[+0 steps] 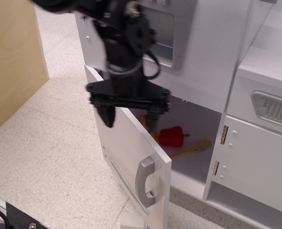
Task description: Close low fridge
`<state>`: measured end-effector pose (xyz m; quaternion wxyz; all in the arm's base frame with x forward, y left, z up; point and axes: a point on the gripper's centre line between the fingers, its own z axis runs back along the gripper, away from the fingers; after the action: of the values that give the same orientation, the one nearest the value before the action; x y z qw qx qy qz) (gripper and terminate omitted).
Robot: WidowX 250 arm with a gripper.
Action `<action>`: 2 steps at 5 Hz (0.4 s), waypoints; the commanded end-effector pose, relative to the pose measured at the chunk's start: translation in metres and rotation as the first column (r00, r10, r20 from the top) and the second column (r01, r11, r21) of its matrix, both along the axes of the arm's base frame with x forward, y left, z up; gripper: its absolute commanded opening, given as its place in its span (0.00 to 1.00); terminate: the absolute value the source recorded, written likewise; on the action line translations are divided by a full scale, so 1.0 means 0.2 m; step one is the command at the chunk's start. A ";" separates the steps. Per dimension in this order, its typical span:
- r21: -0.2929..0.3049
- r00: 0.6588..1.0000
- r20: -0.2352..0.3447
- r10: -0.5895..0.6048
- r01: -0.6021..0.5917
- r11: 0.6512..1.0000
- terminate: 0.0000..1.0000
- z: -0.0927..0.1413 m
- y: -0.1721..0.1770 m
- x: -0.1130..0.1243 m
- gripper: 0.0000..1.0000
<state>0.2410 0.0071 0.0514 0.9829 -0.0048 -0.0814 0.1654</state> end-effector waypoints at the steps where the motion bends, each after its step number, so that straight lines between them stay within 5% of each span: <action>1: 0.046 0.992 0.007 -0.128 0.127 0.991 0.00 -0.05 0.20 -0.16 1.00; 2: 0.096 0.987 0.016 -0.163 0.160 0.982 0.00 -0.18 0.28 -0.13 1.00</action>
<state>0.2113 0.0597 0.0065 0.9924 0.0315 -0.0861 0.0824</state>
